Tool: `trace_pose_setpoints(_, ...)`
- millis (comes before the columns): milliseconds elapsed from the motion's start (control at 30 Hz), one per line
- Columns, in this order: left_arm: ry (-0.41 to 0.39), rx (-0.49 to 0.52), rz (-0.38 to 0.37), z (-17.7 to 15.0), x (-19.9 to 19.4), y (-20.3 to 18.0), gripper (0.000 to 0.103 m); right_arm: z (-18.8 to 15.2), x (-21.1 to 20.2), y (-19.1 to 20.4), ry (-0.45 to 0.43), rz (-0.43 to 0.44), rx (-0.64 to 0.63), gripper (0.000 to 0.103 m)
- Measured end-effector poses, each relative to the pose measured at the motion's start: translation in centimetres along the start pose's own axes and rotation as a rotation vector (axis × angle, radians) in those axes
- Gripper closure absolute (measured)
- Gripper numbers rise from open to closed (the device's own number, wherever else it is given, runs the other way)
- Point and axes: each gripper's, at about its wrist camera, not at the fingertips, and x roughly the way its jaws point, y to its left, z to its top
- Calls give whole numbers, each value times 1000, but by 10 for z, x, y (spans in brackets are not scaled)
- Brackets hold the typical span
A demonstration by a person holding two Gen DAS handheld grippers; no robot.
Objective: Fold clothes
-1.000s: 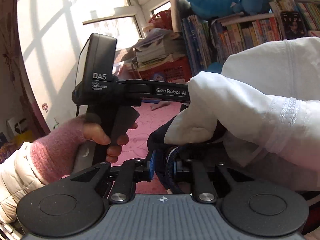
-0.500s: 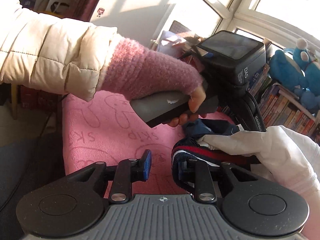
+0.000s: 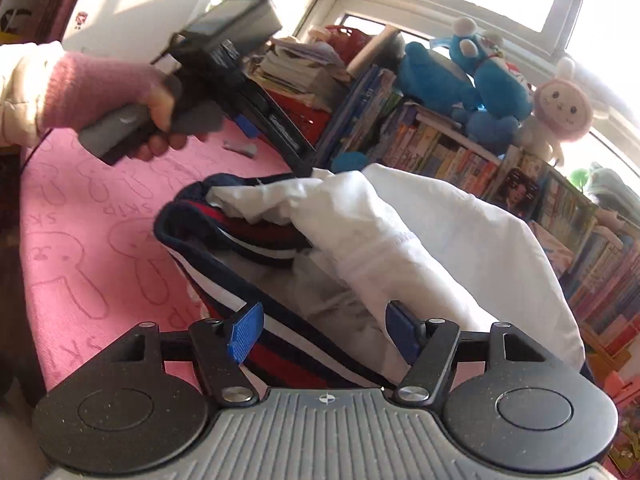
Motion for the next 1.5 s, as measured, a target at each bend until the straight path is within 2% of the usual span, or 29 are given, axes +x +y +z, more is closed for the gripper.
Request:
trace_pose_setpoints(33,-22,12,-14,-1,-15,-2,0,-3,4,-9,13,-37,10,40)
trace_pose_setpoints(133,-63,84,-91,-5,-53,-17,0,-5,6,-40,-7,-71,91,40)
trace_pose_setpoints(233,-36,222,-194,-12,-67,-49,0,0,11,-64,-42,-91,165,40)
trace_pose_setpoints(367,10,432,-152,-34,-48,-99,0,11,31,-81,-53,-126,193,40)
trace_pose_setpoints(467,65,491,-74,-51,-19,-116,0,27,59,-96,-50,-152,207,40)
trace_pose_setpoints(567,79,453,33,-55,-4,-99,0,42,86,-118,-43,-171,249,40)
trace_pose_setpoints(700,-9,292,211,-43,-24,-45,0,47,109,-143,-32,-146,349,40)
trace_pose_setpoints(767,-74,224,233,-35,-42,-25,0,47,115,-150,-34,-116,397,40)
trace_pose_setpoints(833,-130,202,261,-25,-55,-16,0,46,118,-152,-45,-80,434,38)
trace_pose_setpoints(967,-186,198,222,-11,-58,-19,0,46,112,-131,-73,-67,379,33)
trace_pose_setpoints(1033,-179,203,201,-11,-47,-27,0,44,98,-113,-105,-62,295,30)
trace_pose_setpoints(1100,-163,186,185,-13,-35,-33,0,42,81,-84,-136,-45,168,22)
trace_pose_setpoints(1200,-165,123,141,-13,-28,-38,3,42,69,-45,-157,-47,3,20)
trace_pose_setpoints(1233,-190,91,122,-11,-33,-39,6,43,68,-33,-160,-63,-46,20)
trace_pose_setpoints(1300,-272,65,116,-6,-51,-40,6,47,70,-11,-162,-97,-125,20)
trace_pose_setpoints(1400,-362,96,136,3,-77,-44,6,60,79,0,-180,-127,-105,20)
trace_pose_setpoints(1467,-374,122,151,3,-83,-44,6,69,80,3,-215,-170,-57,30)
trace_pose_setpoints(1500,-378,134,160,3,-86,-44,6,73,78,3,-238,-205,-30,61)
